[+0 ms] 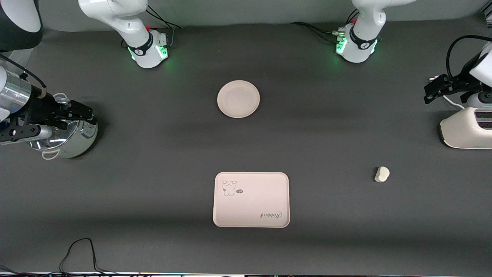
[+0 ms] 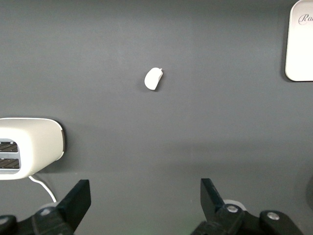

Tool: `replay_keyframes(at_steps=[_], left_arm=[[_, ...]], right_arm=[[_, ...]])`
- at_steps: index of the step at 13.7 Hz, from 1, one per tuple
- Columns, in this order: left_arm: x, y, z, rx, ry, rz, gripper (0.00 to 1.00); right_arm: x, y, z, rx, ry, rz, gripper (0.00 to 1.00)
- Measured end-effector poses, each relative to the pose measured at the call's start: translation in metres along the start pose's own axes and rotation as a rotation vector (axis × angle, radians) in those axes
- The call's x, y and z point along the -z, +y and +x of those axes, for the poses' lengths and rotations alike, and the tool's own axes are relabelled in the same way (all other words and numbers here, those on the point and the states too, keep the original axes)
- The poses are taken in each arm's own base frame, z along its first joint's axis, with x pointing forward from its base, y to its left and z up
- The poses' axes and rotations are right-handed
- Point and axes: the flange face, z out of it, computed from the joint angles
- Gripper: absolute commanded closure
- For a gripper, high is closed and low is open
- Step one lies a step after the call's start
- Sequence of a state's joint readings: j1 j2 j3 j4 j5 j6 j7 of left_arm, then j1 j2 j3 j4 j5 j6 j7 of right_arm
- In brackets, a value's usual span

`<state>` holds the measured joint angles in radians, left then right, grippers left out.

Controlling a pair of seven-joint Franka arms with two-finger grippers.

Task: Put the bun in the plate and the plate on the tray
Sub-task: 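Move the left gripper down toward the white bun, then close the left gripper on the white bun and lift it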

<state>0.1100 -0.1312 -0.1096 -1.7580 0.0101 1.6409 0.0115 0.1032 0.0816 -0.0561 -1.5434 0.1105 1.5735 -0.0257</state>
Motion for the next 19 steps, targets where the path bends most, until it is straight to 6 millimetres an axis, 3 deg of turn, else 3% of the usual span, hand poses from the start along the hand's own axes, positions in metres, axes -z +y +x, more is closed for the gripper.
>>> replay_keyframes(at_steps=[5,7,9,13,16,19], left_arm=[[-0.006,0.001,0.004,-0.002,-0.008,-0.004,0.0],[-0.029,0.004,0.02,-0.013,-0.02,-0.008,0.0],[-0.077,0.008,0.052,-0.033,-0.013,-0.006,0.0],[-0.21,0.009,0.113,-0.069,0.03,-0.02,0.0],[-0.312,0.012,0.126,-0.091,0.089,-0.029,0.0],[-0.39,0.012,0.12,-0.124,0.089,-0.02,0.0]], right_arm=[[0.0,0.0,0.0,-0.006,0.0,0.0,0.0],[0.0,0.0,0.0,-0.006,0.0,0.0,0.0],[0.0,0.0,0.0,-0.007,-0.001,0.0,0.0],[-0.001,0.0,0.0,-0.008,-0.003,0.0,0.0],[-0.001,0.001,0.0,-0.008,-0.004,0.0,0.0],[-0.001,0.001,0.0,-0.008,-0.004,0.0,0.0]])
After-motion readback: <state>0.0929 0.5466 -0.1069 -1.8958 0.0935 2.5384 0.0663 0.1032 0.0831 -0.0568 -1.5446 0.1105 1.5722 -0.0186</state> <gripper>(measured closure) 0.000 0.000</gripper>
